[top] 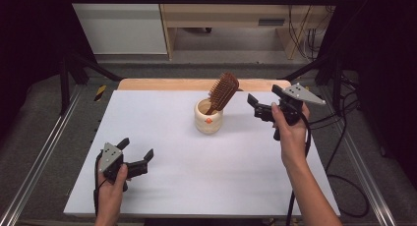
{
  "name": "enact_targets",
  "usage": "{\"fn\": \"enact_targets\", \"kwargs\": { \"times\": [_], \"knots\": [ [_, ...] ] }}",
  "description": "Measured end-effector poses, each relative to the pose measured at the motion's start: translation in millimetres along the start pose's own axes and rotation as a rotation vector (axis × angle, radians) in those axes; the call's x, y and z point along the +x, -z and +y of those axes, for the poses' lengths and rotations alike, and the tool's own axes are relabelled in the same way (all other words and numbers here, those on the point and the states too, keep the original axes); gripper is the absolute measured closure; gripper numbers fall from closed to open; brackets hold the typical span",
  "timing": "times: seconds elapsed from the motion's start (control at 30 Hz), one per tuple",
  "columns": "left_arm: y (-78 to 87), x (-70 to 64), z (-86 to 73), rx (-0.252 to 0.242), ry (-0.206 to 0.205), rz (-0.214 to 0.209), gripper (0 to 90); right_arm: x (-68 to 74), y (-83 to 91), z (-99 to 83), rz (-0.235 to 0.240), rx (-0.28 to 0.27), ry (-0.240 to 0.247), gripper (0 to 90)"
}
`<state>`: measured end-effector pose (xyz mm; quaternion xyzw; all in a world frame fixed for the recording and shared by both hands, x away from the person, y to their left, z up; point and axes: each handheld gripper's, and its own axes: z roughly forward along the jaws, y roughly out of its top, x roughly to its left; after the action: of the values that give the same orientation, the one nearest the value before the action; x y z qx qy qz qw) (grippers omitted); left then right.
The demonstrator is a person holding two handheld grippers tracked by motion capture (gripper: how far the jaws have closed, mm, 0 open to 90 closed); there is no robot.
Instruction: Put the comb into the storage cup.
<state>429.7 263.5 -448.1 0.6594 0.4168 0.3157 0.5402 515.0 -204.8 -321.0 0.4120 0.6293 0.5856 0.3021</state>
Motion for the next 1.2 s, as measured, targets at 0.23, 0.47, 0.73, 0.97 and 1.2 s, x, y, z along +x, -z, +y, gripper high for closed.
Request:
{"fn": "enact_targets", "kwargs": {
  "times": [0.23,0.47,0.73,0.97,1.2],
  "knots": [
    [4.2,4.5,1.2,-0.006,-0.009,0.006,1.9,-4.5,11.8,-2.7,0.003,0.009,0.006,4.2],
    [8.9,4.1,4.7,-0.014,-0.024,0.006,1.9,-11.3,25.6,-8.4,-0.001,0.015,0.008,4.9],
    [14.2,-3.0,10.9,-0.032,-0.031,-0.004,1.8,-20.4,43.1,-16.1,0.009,0.022,0.017,4.0],
    [23.9,-0.7,12.8,-0.041,-0.029,-0.001,1.6,-27.8,54.4,-21.9,0.005,0.013,0.042,3.4],
    [34.9,6.9,9.9,-0.052,-0.019,0.010,1.7,-32.1,65.1,-24.8,-0.003,-0.012,0.050,3.0]
  ]
}}
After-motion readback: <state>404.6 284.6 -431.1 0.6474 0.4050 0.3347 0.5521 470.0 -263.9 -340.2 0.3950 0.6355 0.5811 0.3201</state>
